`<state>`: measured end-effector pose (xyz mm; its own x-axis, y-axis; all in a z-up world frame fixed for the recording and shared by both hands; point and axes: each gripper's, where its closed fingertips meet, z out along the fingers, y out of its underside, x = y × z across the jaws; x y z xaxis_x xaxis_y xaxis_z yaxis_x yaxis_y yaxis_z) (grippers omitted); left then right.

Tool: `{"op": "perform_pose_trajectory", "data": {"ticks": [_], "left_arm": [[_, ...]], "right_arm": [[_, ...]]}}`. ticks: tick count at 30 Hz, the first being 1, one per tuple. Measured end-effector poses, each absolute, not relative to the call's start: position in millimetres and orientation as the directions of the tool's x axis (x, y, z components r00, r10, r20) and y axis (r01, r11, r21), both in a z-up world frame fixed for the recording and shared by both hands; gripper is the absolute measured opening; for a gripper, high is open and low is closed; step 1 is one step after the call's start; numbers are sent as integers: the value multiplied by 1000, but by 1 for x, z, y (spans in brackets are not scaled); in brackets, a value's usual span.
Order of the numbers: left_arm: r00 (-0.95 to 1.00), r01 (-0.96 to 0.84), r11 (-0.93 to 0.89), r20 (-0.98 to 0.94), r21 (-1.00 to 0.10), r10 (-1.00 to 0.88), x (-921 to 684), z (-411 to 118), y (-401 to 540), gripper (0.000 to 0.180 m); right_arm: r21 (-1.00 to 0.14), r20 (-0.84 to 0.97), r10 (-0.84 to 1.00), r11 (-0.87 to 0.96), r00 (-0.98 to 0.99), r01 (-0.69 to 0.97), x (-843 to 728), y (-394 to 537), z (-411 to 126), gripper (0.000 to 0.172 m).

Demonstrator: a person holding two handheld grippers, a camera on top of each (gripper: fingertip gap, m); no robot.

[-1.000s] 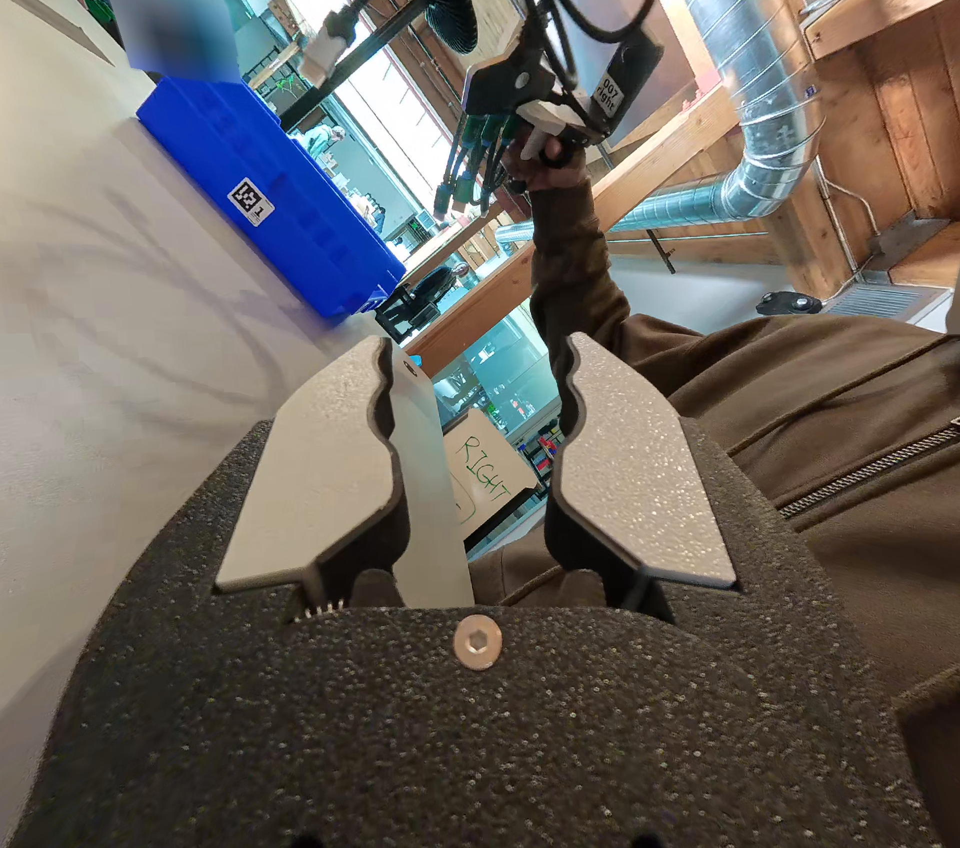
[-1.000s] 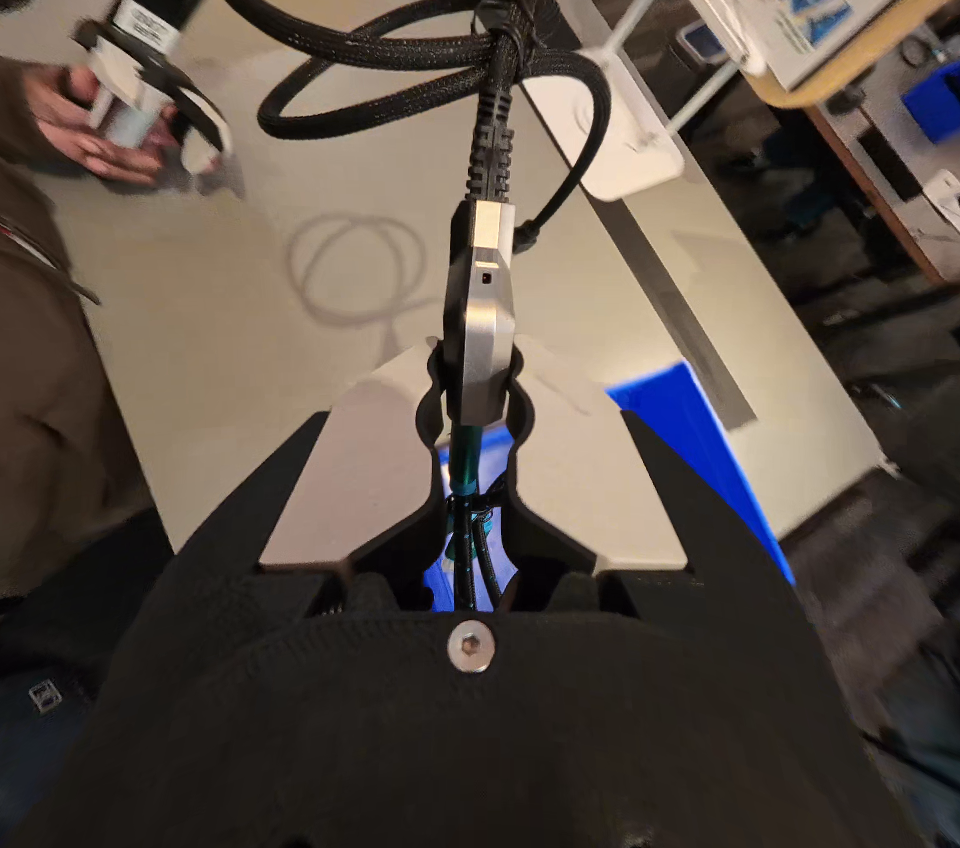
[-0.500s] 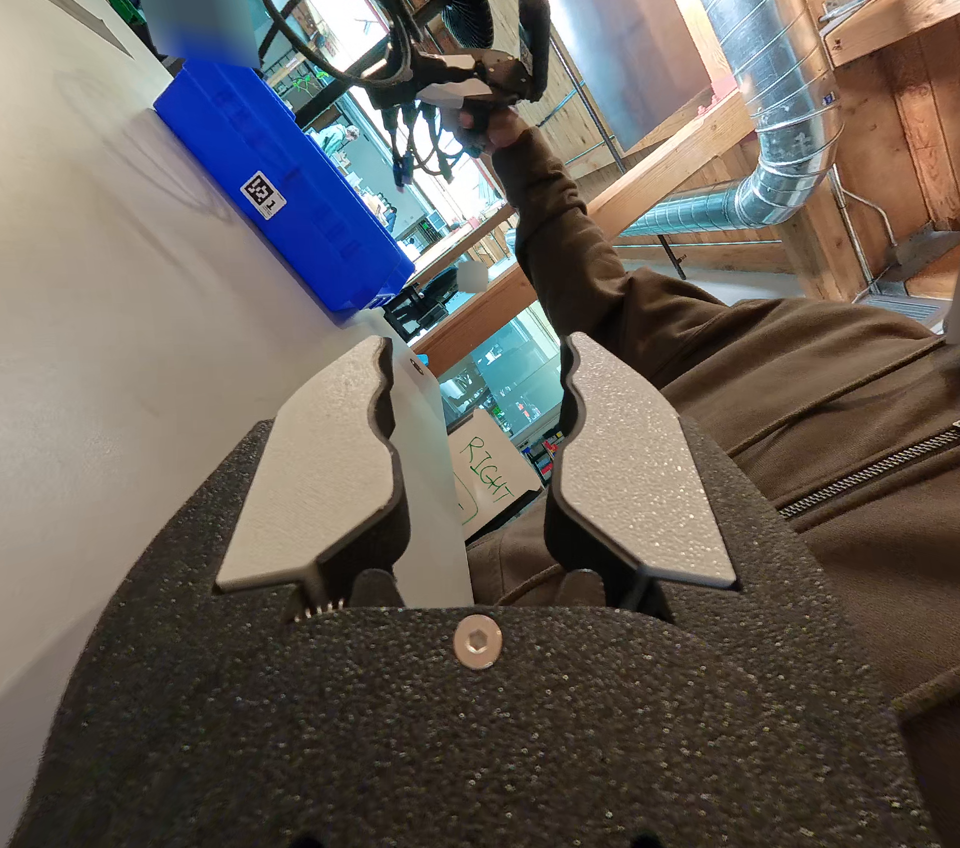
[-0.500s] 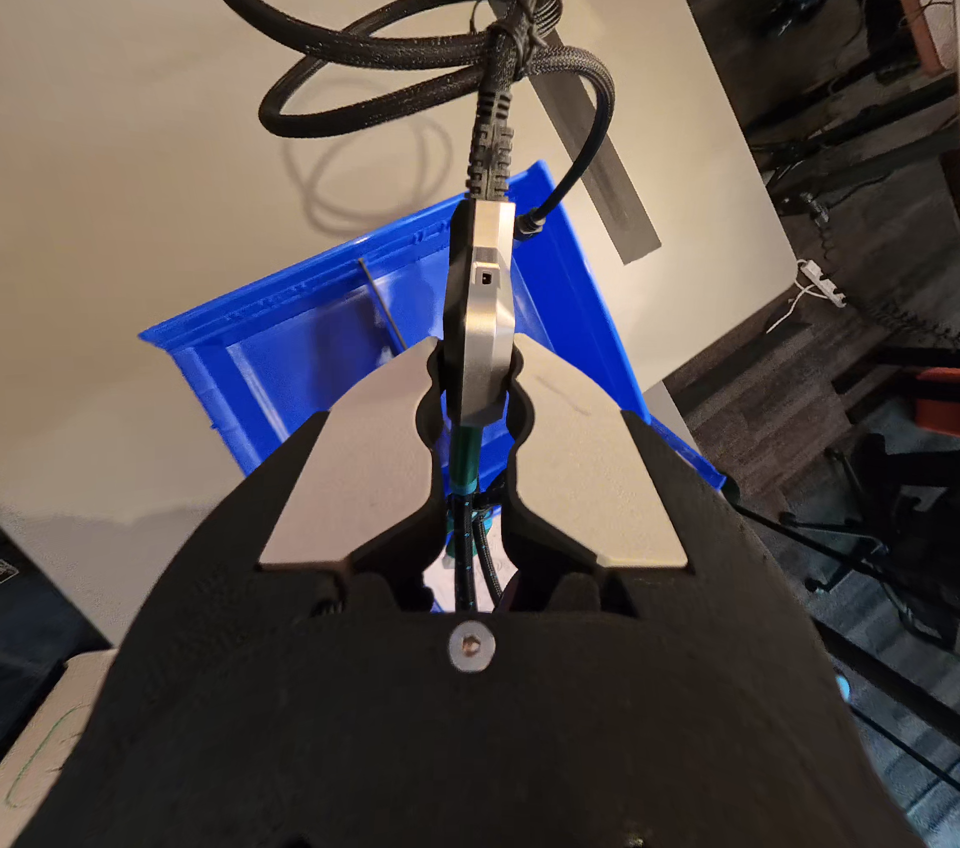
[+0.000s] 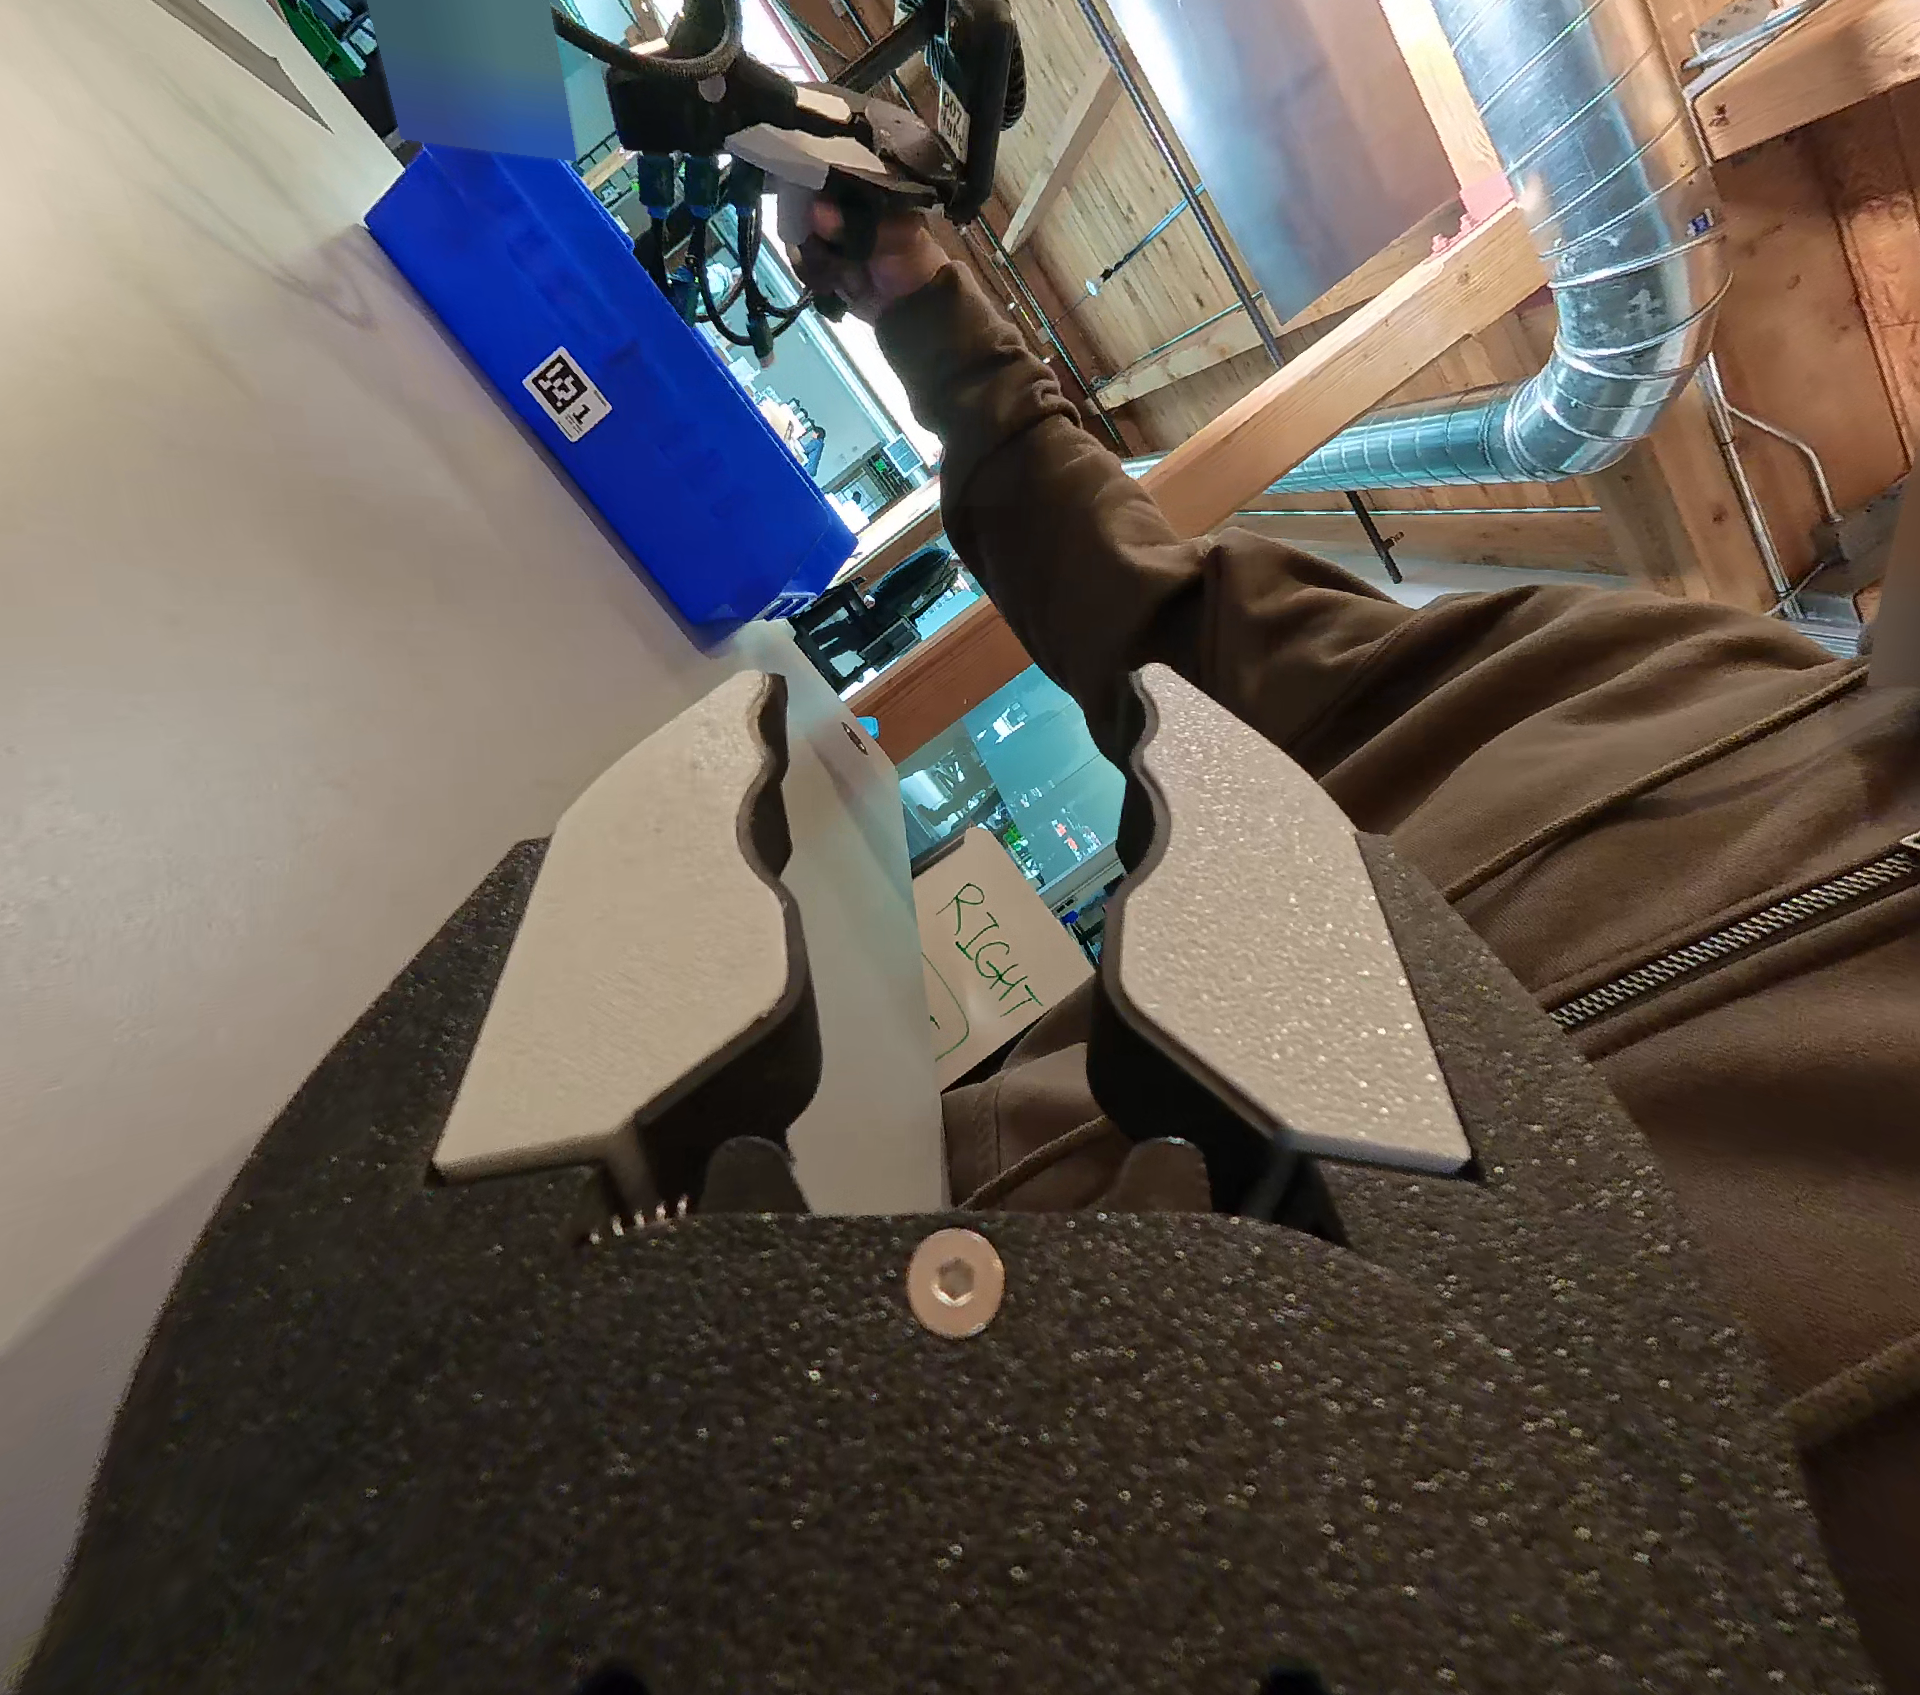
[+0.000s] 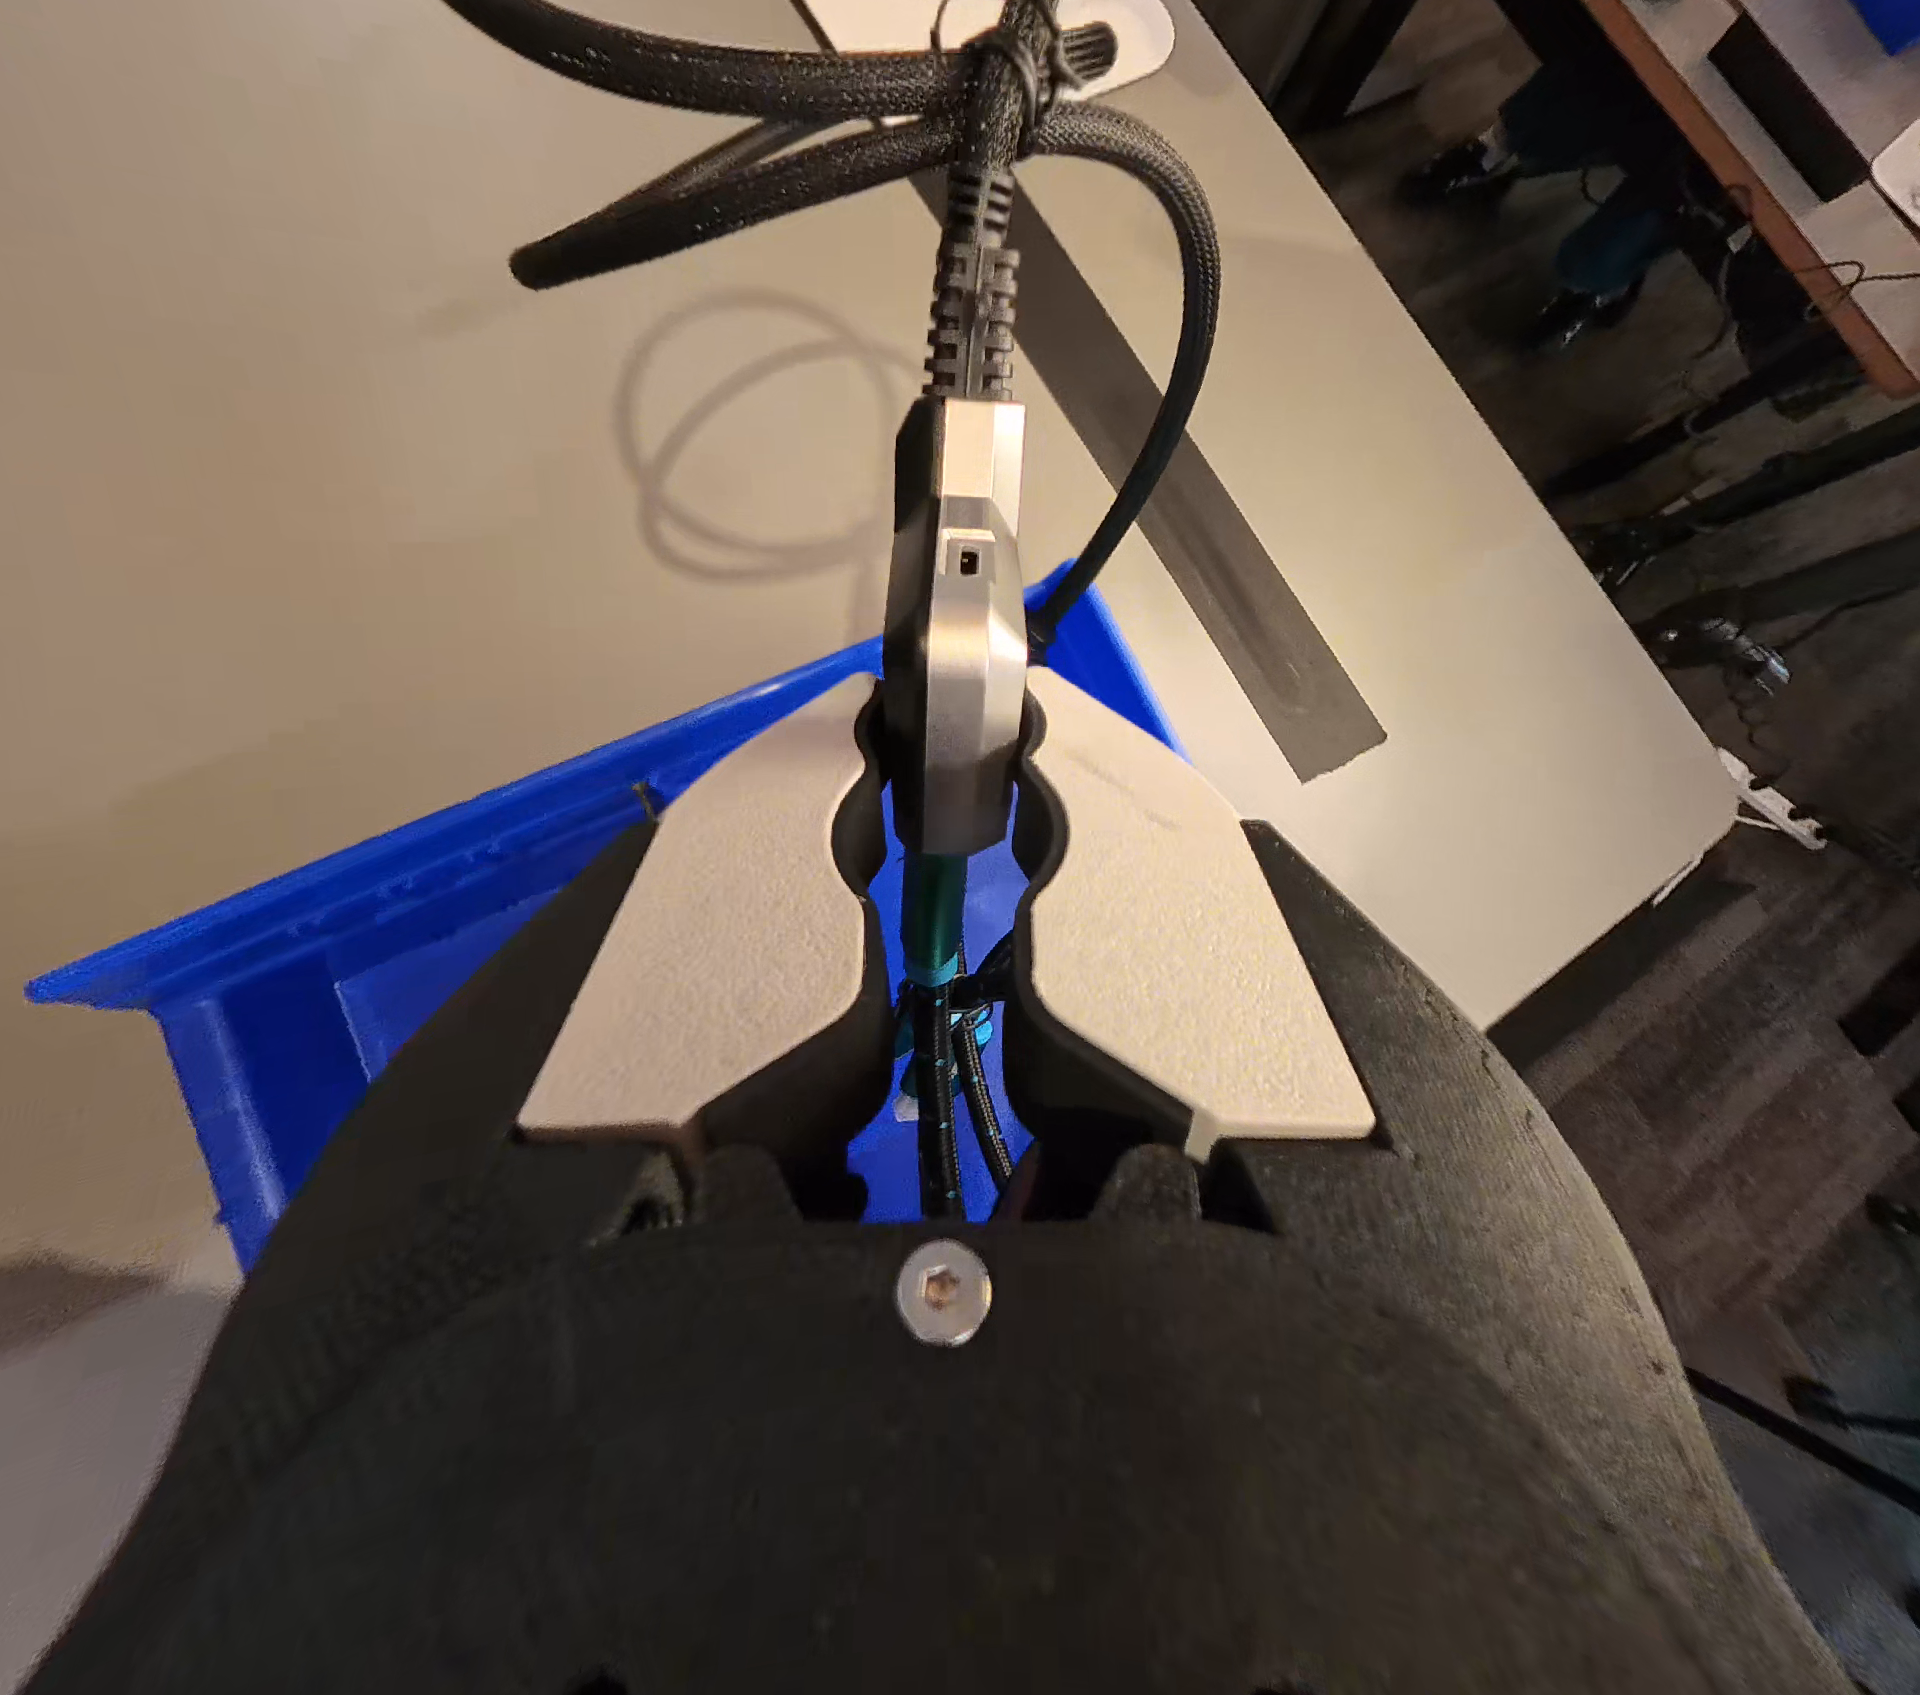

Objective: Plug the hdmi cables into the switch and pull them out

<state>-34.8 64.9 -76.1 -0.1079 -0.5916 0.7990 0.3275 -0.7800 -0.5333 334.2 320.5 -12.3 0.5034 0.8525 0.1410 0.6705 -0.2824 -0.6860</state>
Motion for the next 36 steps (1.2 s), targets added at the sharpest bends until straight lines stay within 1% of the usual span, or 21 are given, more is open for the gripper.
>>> {"op": "perform_pose_trajectory", "data": {"ticks": [8, 11, 14, 16, 19, 21, 23, 25, 26, 27, 29, 32, 34, 36], "left_arm": [[-117, 333, -784, 803, -523, -585, -34, -76, 68, 61], [-117, 334, -783, 801, -524, -587, -35, -76, 67, 60], [-122, 339, -782, 800, -523, -587, -36, -75, 67, 60], [-125, 343, -781, 798, -522, -589, -37, -75, 67, 60], [-132, 347, -781, 797, -520, -589, -38, -74, 67, 60], [-136, 349, -781, 797, -518, -589, -38, -74, 67, 59], [-140, 349, -782, 796, -516, -588, -39, -74, 67, 59], [-144, 347, -783, 796, -516, -588, -38, -73, 67, 59], [-145, 346, -783, 795, -517, -589, -38, -73, 67, 59], [-146, 346, -782, 794, -518, -591, -39, -73, 66, 59], [-148, 350, -779, 790, -521, -595, -40, -72, 66, 59], [-124, 349, -768, 786, -536, -605, -44, -73, 64, 59], [-79, 341, -746, 774, -571, -629, -46, -75, 62, 59], [2, 344, -704, 750, -621, -661, -52, -77, 65, 59]], "right_arm": [[-810, 75, 844, -259, 531, 526, 316, 326, -37, 20], [-845, 38, 823, -277, 567, 458, 319, 328, -51, 21], [-874, -19, 788, -312, 615, 373, 329, 331, -52, 21], [-870, -66, 762, -360, 644, 336, 336, 331, -54, 21], [-830, -153, 718, -467, 679, 306, 344, 326, -62, 23], [-784, -210, 689, -542, 694, 302, 347, 320, -68, 25], [-708, -251, 644, -631, 723, 316, 353, 313, -77, 23], [-623, -250, 597, -702, 763, 345, 362, 308, -88, 29], [-598, -224, 585, -714, 779, 364, 367, 306, -91, 31], [-597, -203, 587, -708, 784, 376, 370, 305, -90, 36], [-635, -175, 582, -683, 794, 360, 373, 301, -76, 49], [-693, -117, 540, -646, 833, 321, 381, 282, -50, 57], [-726, -70, 506, -617, 860, 304, 380, 256, -37, 62], [-749, -42, 475, -597, 879, 287, 367, 221, -36, 70]]}}
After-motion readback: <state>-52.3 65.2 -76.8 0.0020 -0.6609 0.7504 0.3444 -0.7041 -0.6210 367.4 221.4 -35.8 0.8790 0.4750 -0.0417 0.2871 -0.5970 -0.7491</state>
